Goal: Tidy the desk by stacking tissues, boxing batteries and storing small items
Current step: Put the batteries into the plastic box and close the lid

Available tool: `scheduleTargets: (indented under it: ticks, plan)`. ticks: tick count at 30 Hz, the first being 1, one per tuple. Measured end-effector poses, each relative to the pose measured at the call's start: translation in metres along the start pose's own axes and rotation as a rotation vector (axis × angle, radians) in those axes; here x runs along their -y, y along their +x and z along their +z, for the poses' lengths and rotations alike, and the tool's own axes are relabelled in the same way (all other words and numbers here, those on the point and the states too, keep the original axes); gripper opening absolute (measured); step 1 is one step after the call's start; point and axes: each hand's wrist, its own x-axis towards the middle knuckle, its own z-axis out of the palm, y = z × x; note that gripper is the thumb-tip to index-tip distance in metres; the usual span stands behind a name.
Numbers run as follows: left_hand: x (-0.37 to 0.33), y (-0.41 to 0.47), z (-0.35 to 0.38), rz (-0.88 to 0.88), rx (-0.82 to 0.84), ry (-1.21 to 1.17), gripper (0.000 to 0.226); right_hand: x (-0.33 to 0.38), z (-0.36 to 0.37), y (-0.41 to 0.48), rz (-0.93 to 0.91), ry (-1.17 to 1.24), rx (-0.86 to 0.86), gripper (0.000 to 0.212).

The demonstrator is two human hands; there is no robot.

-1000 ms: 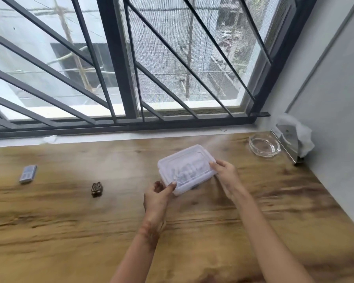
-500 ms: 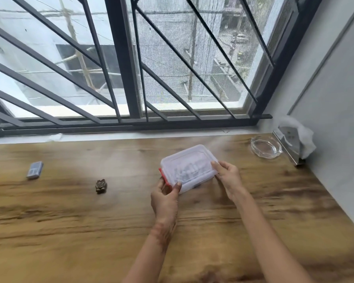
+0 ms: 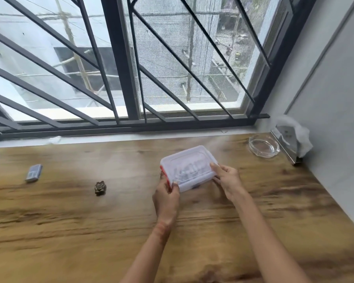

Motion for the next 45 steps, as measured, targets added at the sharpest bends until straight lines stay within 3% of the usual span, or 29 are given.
scheduleTargets:
  ticks: [4, 9, 13, 19, 23, 31, 34, 38, 42, 45]
  plan:
    - [-0.004, 0.015, -0.009, 0.019, 0.058, 0.075, 0.043, 0.0, -0.007, -0.015, 0.151, 0.196, 0.026, 0.006]
    - [-0.004, 0.035, -0.022, 0.038, 0.176, 0.118, 0.066, -0.013, -0.014, -0.032, 0.291, 0.667, -0.046, 0.034]
    - [-0.002, 0.039, -0.023, 0.057, 0.206, 0.106, 0.056, -0.015, -0.015, -0.043, 0.265, 0.864, -0.079, 0.037]
    - [0.001, 0.04, -0.023, 0.059, 0.234, 0.061, 0.053, -0.013, -0.008, -0.047, 0.192, 0.922, -0.121, 0.031]
    - [0.003, 0.04, -0.023, 0.069, 0.25, 0.071, 0.049, -0.014, 0.0, -0.049, 0.052, 0.782, -0.144, 0.035]
    - [0.004, 0.041, -0.02, 0.055, 0.246, 0.073, 0.052, -0.022, 0.008, -0.061, -0.248, 0.194, -0.148, 0.061]
    - [0.002, 0.04, -0.019, 0.054, 0.246, 0.067, 0.052, -0.025, 0.013, -0.064, -0.42, -0.078, -0.175, 0.087]
    - [0.005, 0.042, -0.019, 0.065, 0.247, 0.101, 0.054, -0.023, 0.013, -0.067, -0.588, -0.263, -0.157, 0.081]
    - [0.003, 0.042, -0.02, 0.072, 0.27, 0.087, 0.054, -0.019, 0.006, -0.063, -0.507, -0.255, -0.142, 0.082]
    - [0.006, 0.044, -0.025, 0.057, 0.309, 0.032, 0.052, -0.016, -0.001, -0.059, -0.355, -0.12, -0.074, 0.068]
